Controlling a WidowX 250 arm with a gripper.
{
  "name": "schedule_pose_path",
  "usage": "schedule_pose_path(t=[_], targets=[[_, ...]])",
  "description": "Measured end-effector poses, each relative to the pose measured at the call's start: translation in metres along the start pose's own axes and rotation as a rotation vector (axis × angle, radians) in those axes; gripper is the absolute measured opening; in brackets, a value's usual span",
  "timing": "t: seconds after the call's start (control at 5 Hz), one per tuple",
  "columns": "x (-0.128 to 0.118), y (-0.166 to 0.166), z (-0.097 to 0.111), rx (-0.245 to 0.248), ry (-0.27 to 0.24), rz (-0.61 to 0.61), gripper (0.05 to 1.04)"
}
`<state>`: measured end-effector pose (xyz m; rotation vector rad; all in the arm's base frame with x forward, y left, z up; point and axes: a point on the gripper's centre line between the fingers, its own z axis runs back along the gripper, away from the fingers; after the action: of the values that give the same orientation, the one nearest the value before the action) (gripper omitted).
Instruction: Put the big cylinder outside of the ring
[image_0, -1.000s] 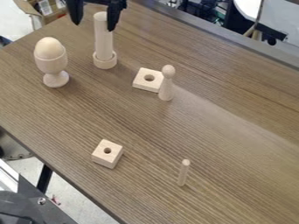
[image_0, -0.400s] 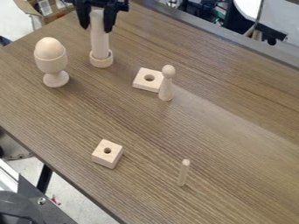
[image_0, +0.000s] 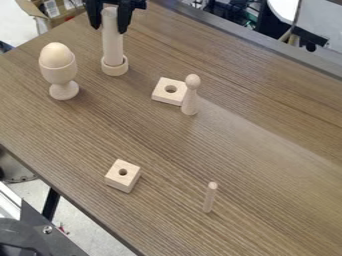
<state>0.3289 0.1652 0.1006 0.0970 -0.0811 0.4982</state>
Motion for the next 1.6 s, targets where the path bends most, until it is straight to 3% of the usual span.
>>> schedule_pose_path(t=[0.4, 1.0, 1.6], targets=[[0.002, -0.005, 0.017, -0.034, 0.033, 0.016, 0.561], [0.018, -0.012, 0.038, -0.045, -0.034, -0.031, 0.561], [0.021, -0.037, 0.025, -0.026, -0.021, -0.106, 0.561]])
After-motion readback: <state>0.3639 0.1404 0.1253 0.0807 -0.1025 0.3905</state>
